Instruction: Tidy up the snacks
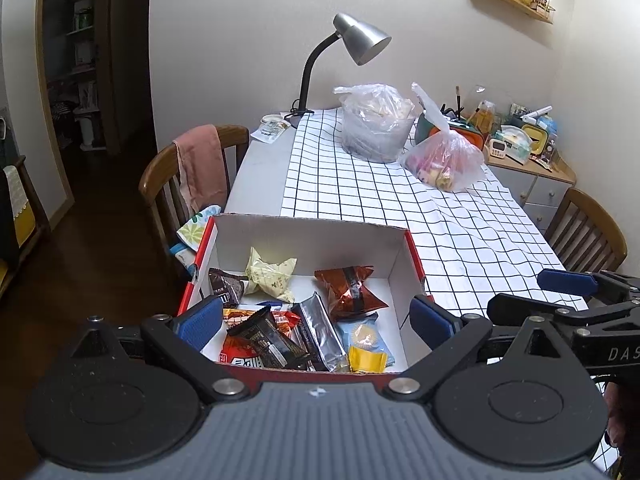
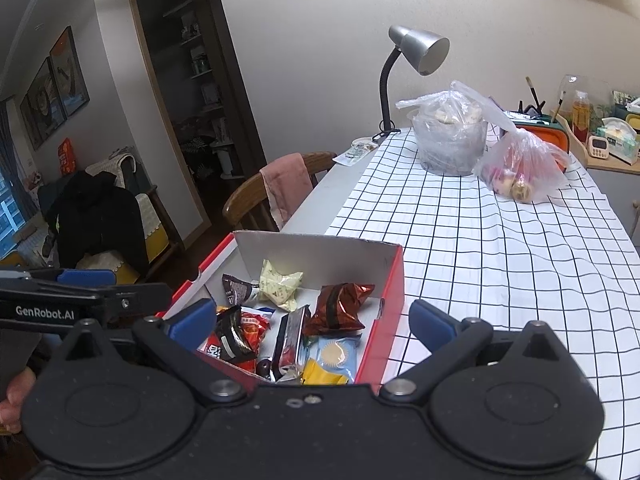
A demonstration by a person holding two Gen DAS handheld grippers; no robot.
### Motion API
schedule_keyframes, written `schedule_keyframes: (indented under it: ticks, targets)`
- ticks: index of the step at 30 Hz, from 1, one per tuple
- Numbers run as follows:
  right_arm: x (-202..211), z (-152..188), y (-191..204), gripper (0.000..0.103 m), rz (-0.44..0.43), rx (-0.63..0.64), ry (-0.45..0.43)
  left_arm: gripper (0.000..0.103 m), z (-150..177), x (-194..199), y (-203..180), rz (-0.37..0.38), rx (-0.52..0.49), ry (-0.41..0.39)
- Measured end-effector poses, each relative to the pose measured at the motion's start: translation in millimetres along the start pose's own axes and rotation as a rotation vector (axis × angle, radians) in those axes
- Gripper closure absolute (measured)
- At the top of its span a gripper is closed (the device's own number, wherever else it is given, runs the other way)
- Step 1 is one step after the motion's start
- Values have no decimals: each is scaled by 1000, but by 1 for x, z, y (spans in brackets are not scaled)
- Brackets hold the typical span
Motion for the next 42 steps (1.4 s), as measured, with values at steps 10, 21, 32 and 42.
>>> schedule_keyframes:
  ticks: [10,21,32,42]
  targets:
    - [3,2,-2,0,-7,-16,-3,3,3,3,-3,-9,-1,1]
    - [1,2,-2,0,-4,-24,4,3,5,1,-8,-9,-2,10]
    - [-4,4,-2,0,-8,-30,15,3,8,-2,-8,-16,5,21]
    - [-6,6,-3,0,-11,-33,24,3,10,-4,-6,-24,16,30]
Point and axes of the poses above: each gripper's, at about its wrist camera, not at the fingertips, and x roughly against the way its jaws point, y to its left, z to its underside, the point moved 4 cm from there along -x, roughly the way its jaws point, and after that the axes turned 13 degrees about z, right-handed, at the moved point
